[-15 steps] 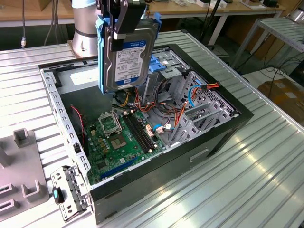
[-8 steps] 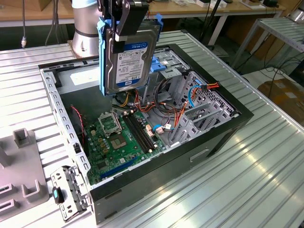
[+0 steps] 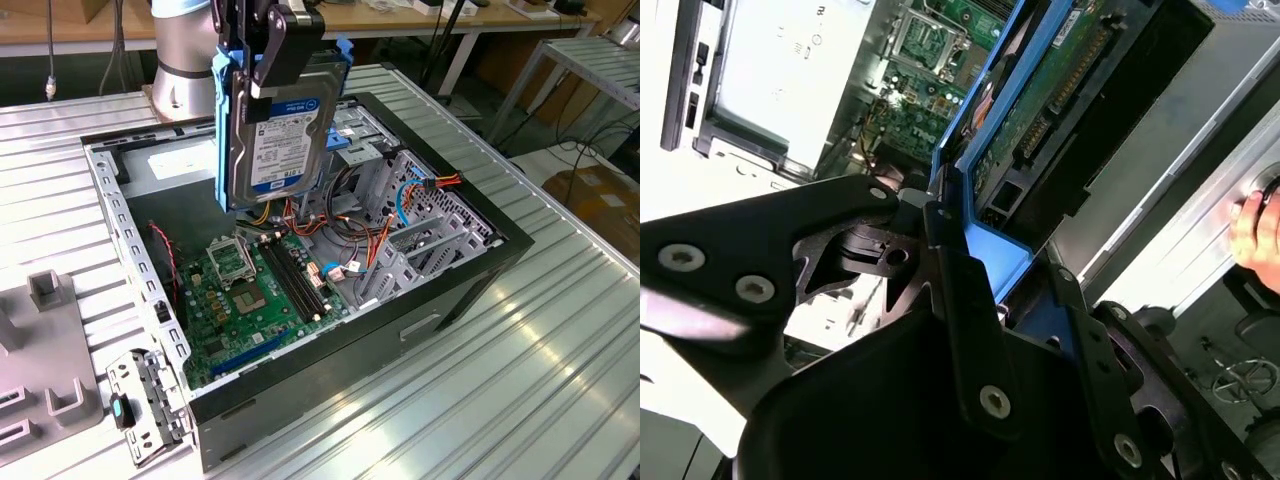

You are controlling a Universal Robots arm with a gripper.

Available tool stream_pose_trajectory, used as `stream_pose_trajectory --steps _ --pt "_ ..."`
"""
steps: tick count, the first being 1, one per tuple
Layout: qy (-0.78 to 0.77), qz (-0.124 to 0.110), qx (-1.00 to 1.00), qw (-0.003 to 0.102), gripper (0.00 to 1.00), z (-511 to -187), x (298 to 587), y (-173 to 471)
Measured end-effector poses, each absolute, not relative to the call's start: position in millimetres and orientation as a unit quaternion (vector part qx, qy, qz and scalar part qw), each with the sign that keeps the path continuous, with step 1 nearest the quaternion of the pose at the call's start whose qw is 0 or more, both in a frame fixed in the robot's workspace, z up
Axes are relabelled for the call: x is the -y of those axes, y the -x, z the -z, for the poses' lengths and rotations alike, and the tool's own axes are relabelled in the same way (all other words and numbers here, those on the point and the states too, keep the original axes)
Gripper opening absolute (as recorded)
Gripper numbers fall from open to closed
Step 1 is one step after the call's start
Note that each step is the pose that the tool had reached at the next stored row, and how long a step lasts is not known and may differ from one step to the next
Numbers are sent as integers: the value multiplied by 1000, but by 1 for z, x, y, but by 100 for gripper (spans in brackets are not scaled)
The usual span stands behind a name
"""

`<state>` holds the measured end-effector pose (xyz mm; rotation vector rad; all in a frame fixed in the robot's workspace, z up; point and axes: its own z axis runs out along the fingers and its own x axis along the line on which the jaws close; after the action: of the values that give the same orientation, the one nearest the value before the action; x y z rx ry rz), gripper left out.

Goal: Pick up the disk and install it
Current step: 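Insert the disk into the insertion slot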

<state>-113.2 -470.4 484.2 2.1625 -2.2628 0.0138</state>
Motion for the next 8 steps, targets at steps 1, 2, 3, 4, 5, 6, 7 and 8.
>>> stream_pose_trajectory --steps 1,2,3,4,5,6,7,8 --pt "-691 -4 723 6 37 -484 472 113" --pt "-691 -4 723 6 37 -484 473 113" --pt "-691 -4 723 6 37 -484 474 113" --pt "-691 -4 723 6 37 -484 476 113" --pt "-691 -4 723 6 37 -484 478 113" --pt "-691 -4 723 6 37 -484 481 113" --pt "-691 -4 723 6 37 -484 483 113" --pt "-691 -4 723 6 37 -484 485 113"
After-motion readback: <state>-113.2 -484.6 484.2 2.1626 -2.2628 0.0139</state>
